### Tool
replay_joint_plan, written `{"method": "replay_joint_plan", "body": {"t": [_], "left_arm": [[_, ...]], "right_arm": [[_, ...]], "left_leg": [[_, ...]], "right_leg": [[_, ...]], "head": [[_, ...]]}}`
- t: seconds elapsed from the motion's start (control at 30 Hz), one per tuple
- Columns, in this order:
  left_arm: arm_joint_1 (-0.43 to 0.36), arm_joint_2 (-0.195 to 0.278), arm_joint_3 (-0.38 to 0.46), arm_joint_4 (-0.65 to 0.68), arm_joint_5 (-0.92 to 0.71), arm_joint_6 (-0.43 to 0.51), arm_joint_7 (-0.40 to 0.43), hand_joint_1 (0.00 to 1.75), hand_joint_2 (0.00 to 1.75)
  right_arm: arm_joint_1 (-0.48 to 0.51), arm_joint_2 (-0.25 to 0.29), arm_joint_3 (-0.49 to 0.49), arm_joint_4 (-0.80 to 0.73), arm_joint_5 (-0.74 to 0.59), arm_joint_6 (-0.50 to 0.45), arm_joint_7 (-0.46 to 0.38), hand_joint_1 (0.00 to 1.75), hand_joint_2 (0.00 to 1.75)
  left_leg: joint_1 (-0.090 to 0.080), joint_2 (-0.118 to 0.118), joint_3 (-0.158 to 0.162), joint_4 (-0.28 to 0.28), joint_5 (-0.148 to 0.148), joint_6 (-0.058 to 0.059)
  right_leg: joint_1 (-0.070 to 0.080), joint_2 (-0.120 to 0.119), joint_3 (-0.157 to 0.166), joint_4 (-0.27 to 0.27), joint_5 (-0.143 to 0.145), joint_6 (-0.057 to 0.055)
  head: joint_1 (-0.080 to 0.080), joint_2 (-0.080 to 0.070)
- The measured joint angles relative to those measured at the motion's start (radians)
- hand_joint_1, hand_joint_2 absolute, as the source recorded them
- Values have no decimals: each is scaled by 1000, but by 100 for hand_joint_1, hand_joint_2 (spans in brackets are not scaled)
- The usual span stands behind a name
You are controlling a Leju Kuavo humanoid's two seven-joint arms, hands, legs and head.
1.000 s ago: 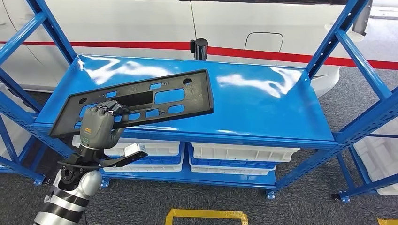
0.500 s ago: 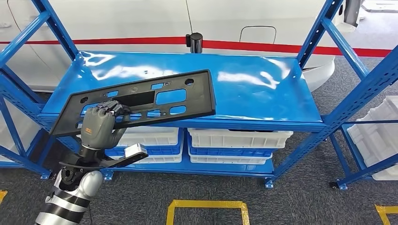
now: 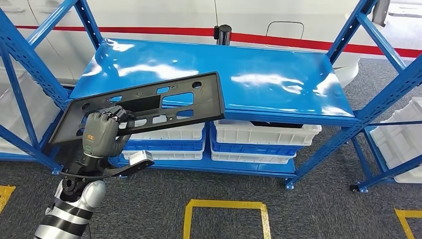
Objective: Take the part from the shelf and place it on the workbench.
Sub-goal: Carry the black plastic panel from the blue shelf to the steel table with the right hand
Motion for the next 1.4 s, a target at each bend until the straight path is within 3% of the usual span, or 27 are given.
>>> {"method": "replay_joint_plan", "body": {"t": [0.03,0.07,0.1,0.17,0.23,0.3,0.33,0.4,0.47,0.5,0.53,0.6,0.67,0.73,0.8,0.87,0.93,1.0,1.03,1.07,1.1,1.17,1.2,1.27,1.33,1.4], "left_arm": [[0,0,0,0,1,0,0,175,175],[0,0,0,0,2,0,0,175,175],[0,0,0,0,3,0,0,175,175],[-2,1,1,0,5,0,-1,175,175],[-4,1,2,-1,7,0,-2,175,175],[-5,2,4,-1,9,1,-3,175,175],[-5,3,6,-1,11,1,-3,175,175],[-4,6,12,-2,16,4,-3,175,175],[0,8,20,-2,22,8,-3,175,175],[4,9,23,-2,23,8,-4,175,175],[7,9,25,-2,24,9,-4,175,175],[12,10,28,-3,25,9,-4,175,175],[12,12,29,-6,25,9,-4,175,175],[16,14,32,-9,25,10,-6,175,175],[23,16,35,-9,26,14,-9,175,175],[26,17,37,-7,27,23,-15,175,175],[28,17,40,-5,29,30,-19,175,175],[31,18,42,-4,31,32,-21,175,175],[34,18,43,-3,34,35,-23,175,175],[36,18,43,-1,37,38,-26,175,175],[39,18,43,2,41,41,-30,175,175],[41,18,43,6,48,47,-36,175,175],[41,18,44,8,51,49,-38,175,175],[40,19,46,11,57,51,-42,175,175],[39,20,46,15,62,53,-45,175,175],[37,24,48,20,65,54,-46,175,175]], "right_arm": [[-1,-1,-2,0,0,0,0,0,0],[-1,-1,-4,0,0,1,-1,0,0],[-2,-2,-6,0,0,3,-2,0,0],[-6,-6,-8,-2,2,12,-10,0,0],[-11,-11,-11,-4,2,18,-21,0,0],[-12,-14,-16,-4,1,19,-26,0,0],[-12,-15,-19,-4,0,18,-27,0,0],[-12,-16,-23,-4,0,14,-27,0,0],[-9,-16,-26,-4,1,11,-27,0,0],[-7,-15,-28,-4,2,10,-28,0,0],[-5,-14,-29,-4,3,9,-28,0,0],[-2,-11,-31,-4,5,7,-29,0,0],[-1,-9,-33,-5,6,2,-29,0,0],[0,-8,-36,-5,7,-8,-30,0,0],[3,-5,-41,-5,6,-19,-31,0,0],[8,-2,-47,-5,4,-28,-30,0,0],[10,1,-54,-5,1,-31,-30,0,0],[10,2,-57,-5,0,-32,-30,0,0],[10,2,-58,-5,0,-34,-29,0,0],[10,3,-60,-5,1,-36,-28,0,0],[10,3,-62,-6,2,-39,-27,0,0],[10,3,-65,-8,6,-43,-24,0,0],[9,3,-66,-9,8,-44,-23,0,0],[10,4,-68,-11,14,-45,-22,0,0],[11,5,-71,-12,21,-44,-19,0,0],[10,6,-73,-12,28,-43,-17,0,0]], "left_leg": [[-4,0,-13,0,10,1],[-7,0,-25,0,20,1],[-9,0,-36,0,31,0],[-13,0,-53,1,49,-4],[-14,1,-58,-3,66,-14],[-12,3,-59,-9,81,-27],[-11,3,-63,-6,74,-32],[-9,2,-82,48,7,-41],[-8,1,-110,166,-87,-50],[-6,1,-117,219,-111,-55],[-4,2,-112,246,-114,-60],[2,2,-54,201,-79,-67],[5,2,32,79,-59,-73],[1,-1,72,10,-62,-64],[-6,-3,65,4,-54,-44],[-6,-1,53,-3,-39,-22],[-3,1,34,-9,-19,-1],[-3,1,9,-9,-1,7],[-3,1,-4,-8,8,6],[-2,1,-15,-8,16,4],[-1,1,-26,-8,24,1],[1,1,-42,-8,39,-8],[1,1,-47,-8,46,-15],[0,1,-51,-13,62,-30],[2,1,-52,-20,75,-44],[5,2,-63,2,42,-52]], "right_leg": [[3,0,8,21,-3,3],[7,0,35,4,8,6],[12,1,81,-47,23,6],[26,1,192,-192,30,-8],[36,1,243,-273,22,-21],[34,0,235,-285,35,-29],[29,-1,232,-289,44,-35],[19,-4,222,-295,67,-50],[20,-5,202,-294,87,-59],[20,-5,191,-293,95,-58],[19,-5,179,-291,103,-56],[16,-6,158,-286,115,-49],[15,-6,137,-274,123,-39],[17,-6,121,-264,133,-24],[18,-6,115,-264,145,-7],[17,-4,98,-251,134,2],[15,-1,61,-174,75,-4],[14,0,20,-45,5,-9],[13,1,12,0,-11,-4],[12,1,19,15,-12,4],[10,1,49,-13,2,14],[7,1,148,-153,32,28],[8,4,192,-220,40,27],[14,9,227,-281,39,16],[13,11,221,-284,52,-1],[6,9,212,-287,67,-22]], "head": [[0,0],[0,0],[0,0],[-1,0],[-2,0],[-2,0],[-2,0],[-4,0],[-6,0],[-6,0],[-6,0],[-6,0],[-7,0],[-6,0],[-4,0],[-3,0],[1,0],[4,0],[5,0],[5,0],[5,0],[5,0],[4,0],[3,0],[4,0],[2,0]]}}
